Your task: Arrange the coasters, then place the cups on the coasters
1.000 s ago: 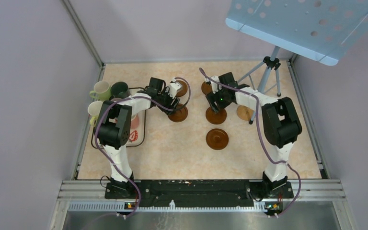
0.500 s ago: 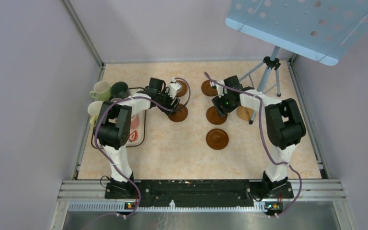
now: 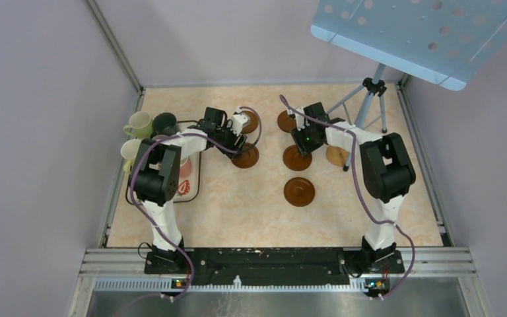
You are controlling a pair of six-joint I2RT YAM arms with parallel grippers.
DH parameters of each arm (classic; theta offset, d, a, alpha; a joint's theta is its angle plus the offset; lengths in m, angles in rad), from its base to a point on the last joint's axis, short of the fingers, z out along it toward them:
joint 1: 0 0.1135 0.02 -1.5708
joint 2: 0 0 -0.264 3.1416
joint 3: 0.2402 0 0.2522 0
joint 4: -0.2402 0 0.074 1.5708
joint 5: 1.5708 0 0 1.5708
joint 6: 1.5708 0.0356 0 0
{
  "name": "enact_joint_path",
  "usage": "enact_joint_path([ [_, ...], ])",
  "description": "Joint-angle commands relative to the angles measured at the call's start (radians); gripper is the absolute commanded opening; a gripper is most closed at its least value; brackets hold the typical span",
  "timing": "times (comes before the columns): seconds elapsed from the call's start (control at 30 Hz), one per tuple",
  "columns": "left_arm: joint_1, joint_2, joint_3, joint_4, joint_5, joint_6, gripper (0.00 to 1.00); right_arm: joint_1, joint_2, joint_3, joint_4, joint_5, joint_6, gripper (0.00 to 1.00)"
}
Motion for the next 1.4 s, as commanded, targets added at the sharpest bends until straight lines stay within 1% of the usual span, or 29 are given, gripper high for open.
enact_joint_path([
  [0.0, -0.007, -0.004, -0.031, -0.03, 0.034, -0.022, 0.66, 0.01, 0.06, 0.04, 0.032, 0.028, 0.048, 0.43],
  [0.43, -0.025, 0.018, 0.002, -0.017, 0.035, -0.055, 0.65, 0.019, 0.098, 0.087, 0.033, 0.002, 0.08, 0.43],
  [0.8, -0.03, 0.018, 0.042, -0.041, 0.028, -0.058, 0.66, 0.021, 0.066, 0.114, 0.016, -0.017, 0.089, 0.47],
  [1.0, -0.029, -0.015, 0.087, -0.078, 0.032, -0.065, 0.77, 0.021, 0.018, 0.132, -0.014, -0.035, 0.093, 0.56],
  [1.23, -0.028, -0.076, 0.172, -0.144, 0.03, -0.058, 0.84, 0.007, -0.089, 0.164, -0.061, -0.069, 0.086, 0.61],
  [1.37, -0.045, -0.131, 0.156, -0.171, 0.123, -0.005, 0.88, -0.03, -0.163, 0.15, -0.107, -0.079, 0.045, 0.62],
])
